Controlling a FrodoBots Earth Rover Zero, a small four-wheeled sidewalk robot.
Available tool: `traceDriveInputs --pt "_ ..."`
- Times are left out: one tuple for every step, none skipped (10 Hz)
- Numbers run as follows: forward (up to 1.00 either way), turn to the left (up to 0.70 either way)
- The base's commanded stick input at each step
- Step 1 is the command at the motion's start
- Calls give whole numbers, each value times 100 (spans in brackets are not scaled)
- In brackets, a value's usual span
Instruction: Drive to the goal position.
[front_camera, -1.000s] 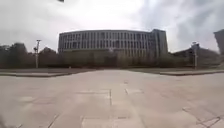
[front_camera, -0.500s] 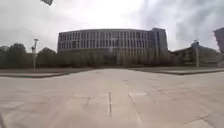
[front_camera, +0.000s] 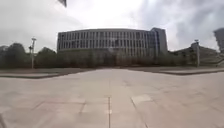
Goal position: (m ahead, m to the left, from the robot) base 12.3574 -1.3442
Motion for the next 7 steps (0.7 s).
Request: traceDriveInputs --pt "70 0" --pt "70 0" --pt "70 0" --pt "70 0" --pt "70 0" --pt "70 0" --pt "70 0"
